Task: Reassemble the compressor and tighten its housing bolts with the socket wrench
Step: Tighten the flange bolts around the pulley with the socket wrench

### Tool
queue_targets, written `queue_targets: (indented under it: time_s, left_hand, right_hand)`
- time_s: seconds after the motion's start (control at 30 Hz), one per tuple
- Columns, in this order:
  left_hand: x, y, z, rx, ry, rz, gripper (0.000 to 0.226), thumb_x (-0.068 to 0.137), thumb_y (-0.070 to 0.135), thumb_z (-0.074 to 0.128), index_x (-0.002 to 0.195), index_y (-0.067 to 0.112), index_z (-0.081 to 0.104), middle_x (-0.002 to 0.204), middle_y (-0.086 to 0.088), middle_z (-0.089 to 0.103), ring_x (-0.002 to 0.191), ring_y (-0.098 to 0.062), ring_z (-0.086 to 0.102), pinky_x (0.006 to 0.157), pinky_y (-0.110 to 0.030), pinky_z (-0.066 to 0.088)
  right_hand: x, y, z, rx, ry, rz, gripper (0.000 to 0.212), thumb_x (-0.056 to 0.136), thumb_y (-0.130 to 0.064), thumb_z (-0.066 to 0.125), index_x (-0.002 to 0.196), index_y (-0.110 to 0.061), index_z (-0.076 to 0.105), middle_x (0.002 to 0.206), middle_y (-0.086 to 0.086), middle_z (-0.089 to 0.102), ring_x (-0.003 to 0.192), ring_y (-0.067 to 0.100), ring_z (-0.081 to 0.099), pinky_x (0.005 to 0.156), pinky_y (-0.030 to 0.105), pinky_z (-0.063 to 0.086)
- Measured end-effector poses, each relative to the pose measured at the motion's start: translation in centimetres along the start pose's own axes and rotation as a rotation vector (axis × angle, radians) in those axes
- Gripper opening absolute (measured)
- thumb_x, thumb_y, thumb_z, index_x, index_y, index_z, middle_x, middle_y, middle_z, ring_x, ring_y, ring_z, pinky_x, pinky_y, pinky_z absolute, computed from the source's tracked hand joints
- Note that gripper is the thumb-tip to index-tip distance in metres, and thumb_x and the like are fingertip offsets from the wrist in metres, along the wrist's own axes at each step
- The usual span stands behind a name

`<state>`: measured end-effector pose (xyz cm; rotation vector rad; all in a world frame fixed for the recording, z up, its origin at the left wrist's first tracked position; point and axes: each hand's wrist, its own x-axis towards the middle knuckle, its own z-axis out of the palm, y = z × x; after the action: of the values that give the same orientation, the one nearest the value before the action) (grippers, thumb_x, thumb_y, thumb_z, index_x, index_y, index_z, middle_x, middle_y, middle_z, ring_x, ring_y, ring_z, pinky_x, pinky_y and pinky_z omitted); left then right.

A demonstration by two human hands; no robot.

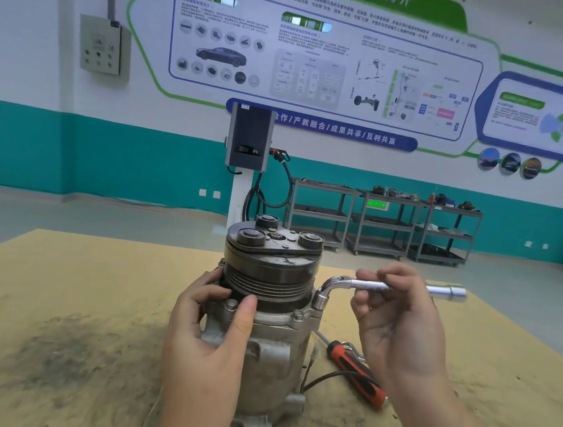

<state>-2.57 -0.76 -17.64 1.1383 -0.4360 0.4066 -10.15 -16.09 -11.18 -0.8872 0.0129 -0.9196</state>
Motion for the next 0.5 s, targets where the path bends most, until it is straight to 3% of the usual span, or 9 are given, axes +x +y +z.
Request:
queue_targets:
  time_s: [0.07,0.2,0.33,0.5]
  left_hand:
    - [0.0,-0.1,0.0,0.04,0.001,0.044,0.033,0.066,0.053,0.076,0.091,0.041,0.059,0.126,0.017,0.062,0.122,-0.019,0.058,0.102,-0.053,0.046]
    - [0.0,-0.4,0.1,0.115,0.003,0.112,0.039,0.063,0.056,0.072,0.096,0.046,0.055,0.125,0.016,0.059,0.122,-0.021,0.056,0.104,-0.051,0.045]
    - [0.1,-0.6,0.2,0.105,0.014,0.102,0.04,0.061,0.057,0.072,0.096,0.049,0.054,0.124,0.019,0.058,0.122,-0.023,0.056,0.104,-0.053,0.045]
    - [0.1,-0.6,0.4,0.103,0.033,0.124,0.04,0.06,0.057,0.073,0.095,0.05,0.055,0.124,0.02,0.06,0.122,-0.027,0.056,0.102,-0.055,0.045]
  right_hand:
    - [-1.6,0.5,0.1,-0.11,-0.003,-0.214,0.036,0.085,-0.001,0.045,0.061,-0.018,0.066,0.066,0.015,0.067,0.048,0.022,0.057,0.045,0.022,0.044]
    - [-4.0,2.0,0.8,-0.463,-0.075,-0.648,0.014,0.084,-0.022,0.054,0.083,-0.026,0.067,0.082,0.003,0.069,0.062,0.019,0.064,0.056,0.023,0.051]
    - [-4.6,3.2,2.2,-0.701,-0.082,-0.798,0.014,0.09,-0.029,0.048,0.093,-0.037,0.058,0.087,-0.014,0.062,0.074,0.011,0.063,0.067,0.016,0.049]
    - [-4.8,4.7,3.3,-0.812,-0.092,-0.968,0.011,0.094,-0.02,0.046,0.102,-0.024,0.053,0.095,-0.012,0.049,0.085,-0.001,0.055,0.074,0.009,0.042]
